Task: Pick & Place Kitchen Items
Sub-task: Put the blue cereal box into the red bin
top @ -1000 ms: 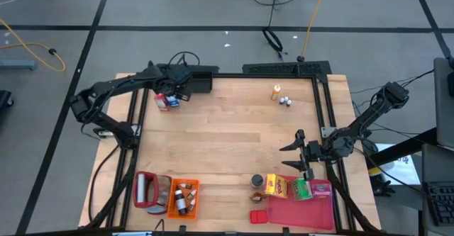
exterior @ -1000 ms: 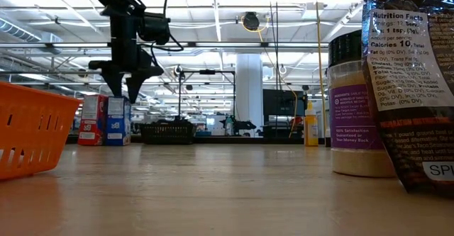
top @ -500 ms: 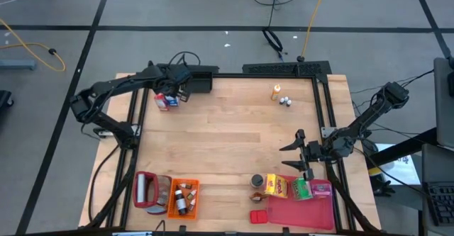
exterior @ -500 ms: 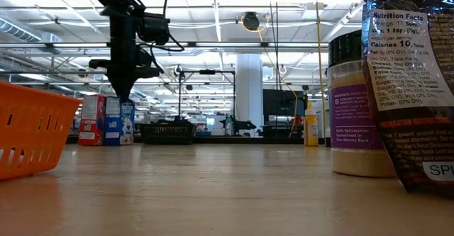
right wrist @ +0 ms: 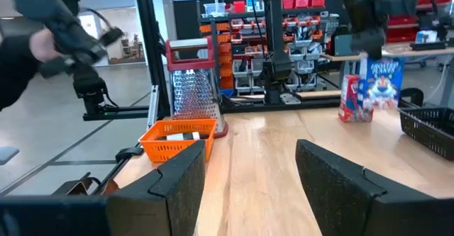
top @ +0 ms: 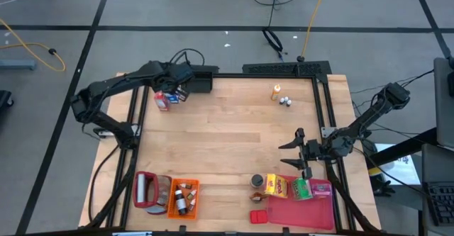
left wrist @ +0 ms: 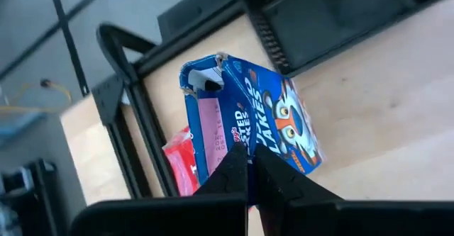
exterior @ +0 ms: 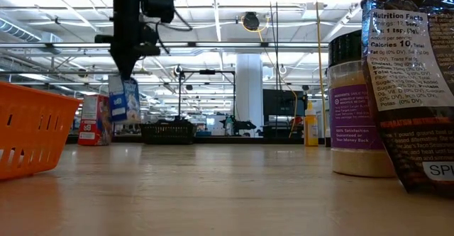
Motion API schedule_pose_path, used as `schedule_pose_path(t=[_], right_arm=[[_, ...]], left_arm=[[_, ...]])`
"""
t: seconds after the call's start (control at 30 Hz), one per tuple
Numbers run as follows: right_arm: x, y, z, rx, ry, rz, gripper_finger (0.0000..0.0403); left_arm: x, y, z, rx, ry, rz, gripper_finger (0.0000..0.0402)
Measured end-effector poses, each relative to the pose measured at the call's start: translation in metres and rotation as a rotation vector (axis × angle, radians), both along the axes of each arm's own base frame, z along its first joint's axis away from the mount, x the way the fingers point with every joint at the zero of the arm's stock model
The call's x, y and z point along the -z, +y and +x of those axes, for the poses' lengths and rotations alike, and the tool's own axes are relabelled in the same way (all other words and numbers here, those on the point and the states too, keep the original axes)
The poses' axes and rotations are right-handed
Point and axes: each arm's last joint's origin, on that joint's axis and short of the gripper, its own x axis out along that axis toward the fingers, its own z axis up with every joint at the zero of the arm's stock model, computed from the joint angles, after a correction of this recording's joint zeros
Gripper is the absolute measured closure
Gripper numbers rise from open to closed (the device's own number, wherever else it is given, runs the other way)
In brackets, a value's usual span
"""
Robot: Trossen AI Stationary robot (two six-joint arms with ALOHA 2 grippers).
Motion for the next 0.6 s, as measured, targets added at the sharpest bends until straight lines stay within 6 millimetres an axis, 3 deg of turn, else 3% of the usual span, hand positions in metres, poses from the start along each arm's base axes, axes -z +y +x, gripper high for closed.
schedule_pose_path(t=[0.2,0.33,0.6], right_arm=[[0.001,-0.003,0.002,0.019,0.013,0.012,0.0193],[0.001,-0.003,0.002,0.021,0.013,0.018,0.0193],[0.001,-0.003,0.002,0.021,0.01,0.023,0.0193]], left_arm=[[-0.03,-0.028,0.017,0.161,0.0,0.067,0.0401],[-0.047,-0.058,0.032,0.33,-0.039,0.104,0.0401],[-0.06,-0.118,0.057,0.664,-0.146,0.156,0.0402]])
